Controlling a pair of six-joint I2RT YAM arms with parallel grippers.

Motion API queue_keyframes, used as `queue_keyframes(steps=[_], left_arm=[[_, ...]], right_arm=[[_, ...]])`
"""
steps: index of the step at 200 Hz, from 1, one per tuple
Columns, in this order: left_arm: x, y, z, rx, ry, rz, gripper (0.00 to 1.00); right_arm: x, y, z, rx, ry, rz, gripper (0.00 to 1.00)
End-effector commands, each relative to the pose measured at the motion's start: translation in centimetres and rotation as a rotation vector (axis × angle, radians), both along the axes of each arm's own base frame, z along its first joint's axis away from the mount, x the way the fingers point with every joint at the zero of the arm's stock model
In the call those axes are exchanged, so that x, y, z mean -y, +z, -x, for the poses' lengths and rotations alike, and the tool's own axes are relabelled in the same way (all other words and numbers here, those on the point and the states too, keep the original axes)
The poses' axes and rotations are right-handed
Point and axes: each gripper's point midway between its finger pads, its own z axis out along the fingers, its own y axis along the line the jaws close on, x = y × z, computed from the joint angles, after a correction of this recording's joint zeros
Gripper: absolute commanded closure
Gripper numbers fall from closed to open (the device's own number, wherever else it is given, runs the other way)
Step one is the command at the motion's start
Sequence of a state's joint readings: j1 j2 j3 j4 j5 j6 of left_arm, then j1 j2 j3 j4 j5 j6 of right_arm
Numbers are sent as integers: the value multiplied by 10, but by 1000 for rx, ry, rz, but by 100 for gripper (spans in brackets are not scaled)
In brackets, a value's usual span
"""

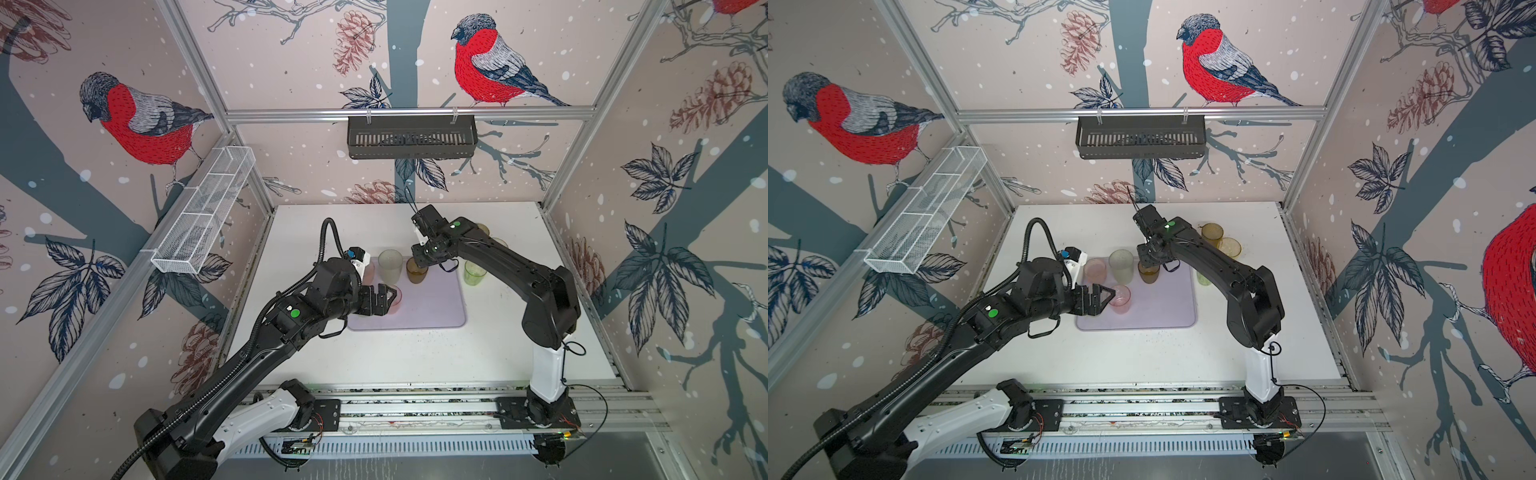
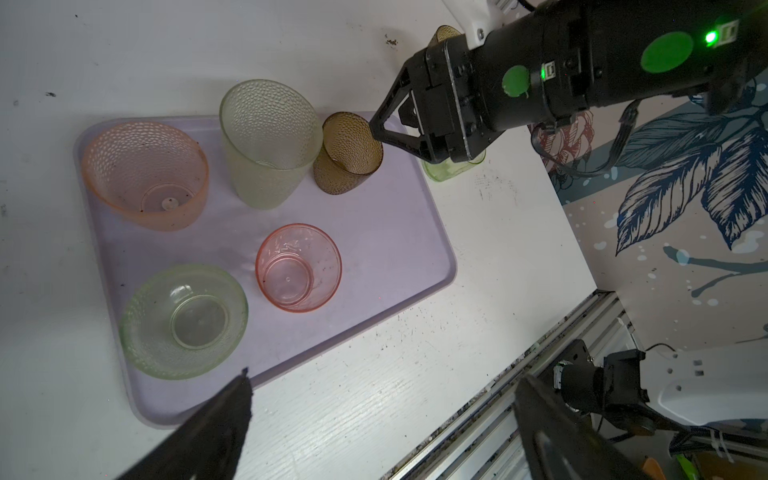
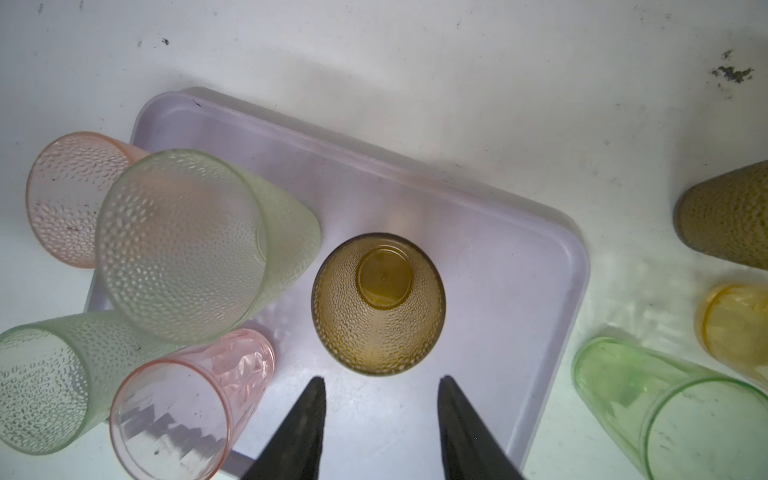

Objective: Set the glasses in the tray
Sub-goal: 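Move the right gripper over the light green cup while the left arm shifts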

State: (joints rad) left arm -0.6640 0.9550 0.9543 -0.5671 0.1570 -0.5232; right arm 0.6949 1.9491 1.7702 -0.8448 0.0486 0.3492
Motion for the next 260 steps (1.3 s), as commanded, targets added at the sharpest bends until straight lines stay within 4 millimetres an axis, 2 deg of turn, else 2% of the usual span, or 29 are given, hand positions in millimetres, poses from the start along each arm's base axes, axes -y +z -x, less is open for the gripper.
queue_keyframes(steps=[1,48,95,122,163,166,172,218,260], left_arm=[[0,-1,7,-4,-24,7,2],[5,-4,6,-12,-46,6,2],[15,-9,-4,-28,-32,10,2],[28,-8,-10,-39,-30,25,2],[47,-25,-12,-78,-11,-17,2],[50,-15,-15,-62,-6,-1,2],[52,-13,-17,-58,4,4,2],[68,-5,-37,-61,54,24,2],[89,-5,-53,-81,75,18,2]], right_arm=[[4,7,7,7,-44,3,51],[5,17,12,26,-41,-2,46],[22,19,12,21,-37,13,44],[29,25,15,26,-25,9,42],[44,31,18,19,-11,-18,37],[46,32,17,20,-12,-19,37],[49,34,17,20,-11,-27,37],[75,47,8,45,-11,-73,35],[96,43,2,33,-12,-117,34]])
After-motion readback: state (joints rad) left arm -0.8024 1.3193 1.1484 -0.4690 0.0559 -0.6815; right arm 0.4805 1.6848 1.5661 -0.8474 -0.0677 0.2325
